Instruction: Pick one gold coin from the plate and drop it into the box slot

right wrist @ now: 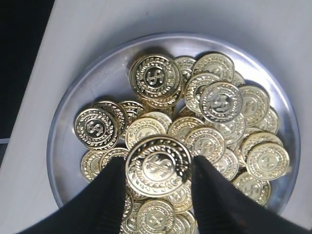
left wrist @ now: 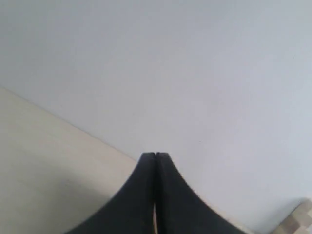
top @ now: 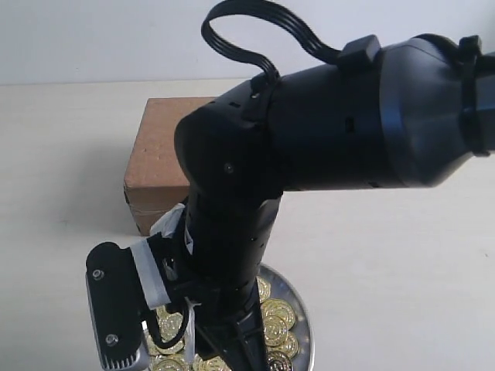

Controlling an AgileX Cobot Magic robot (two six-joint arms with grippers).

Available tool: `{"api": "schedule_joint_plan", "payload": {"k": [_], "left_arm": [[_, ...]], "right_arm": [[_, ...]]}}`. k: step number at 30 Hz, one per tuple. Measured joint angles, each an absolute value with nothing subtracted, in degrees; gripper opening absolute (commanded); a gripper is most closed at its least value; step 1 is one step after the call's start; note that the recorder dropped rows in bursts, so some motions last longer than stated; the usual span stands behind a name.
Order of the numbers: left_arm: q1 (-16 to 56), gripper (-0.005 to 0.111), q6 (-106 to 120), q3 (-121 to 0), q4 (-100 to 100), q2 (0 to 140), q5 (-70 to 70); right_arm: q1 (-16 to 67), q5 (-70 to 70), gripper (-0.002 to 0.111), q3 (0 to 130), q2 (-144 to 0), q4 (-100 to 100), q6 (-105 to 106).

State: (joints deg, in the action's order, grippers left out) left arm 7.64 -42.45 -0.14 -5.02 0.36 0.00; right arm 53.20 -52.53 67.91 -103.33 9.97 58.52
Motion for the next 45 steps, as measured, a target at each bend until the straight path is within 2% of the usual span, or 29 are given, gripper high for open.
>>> {"api": "schedule_joint_plan", "payload": {"k": [8, 19, 23, 26, 30, 32, 33, 38, 45], "left_arm": [[8.8, 0.0, -49.4, 0.0, 0.4, 3.3, 13.8], [20.3, 0.0, -18.2, 0.1, 41.9, 13.1, 18.0], [21.0, 0.0, -11.7, 0.1, 54.2, 14.0, 20.6], [21.0, 0.0, -9.6, -0.1, 58.0, 14.0, 16.9], [21.0, 0.001, -2.9, -4.4, 59.0, 15.3, 22.2], [21.0, 0.01, -1.3, -5.8, 59.6, 17.3, 24.4], [21.0, 0.019, 0.0, -6.2, 60.5, 18.3, 25.5], [21.0, 0.041, 9.7, -7.5, 66.9, 24.2, 29.0], [21.0, 0.044, 22.5, -9.8, 77.4, 32.8, 31.1]], "right_arm": [[53.2, -49.7, 0.029, 67.9, -101.9, 8.9, 58.4], [53.3, -44.1, 0.029, 67.9, -97.1, 8.9, 58.3], [53.3, -42.3, 0.029, 67.9, -94.2, 8.9, 58.3], [53.3, -42.2, 0.029, 67.9, -93.3, 9.3, 58.1], [53.3, -42.3, 0.029, 67.9, -93.3, 9.3, 57.1], [53.3, -42.3, 0.029, 67.9, -93.3, 9.3, 56.7], [53.3, -42.3, 0.029, 67.9, -93.1, 9.3, 56.6], [53.3, -42.4, 0.029, 67.9, -92.1, 9.3, 56.4], [53.3, -42.1, 0.029, 67.9, -90.8, 9.3, 56.4]]}}
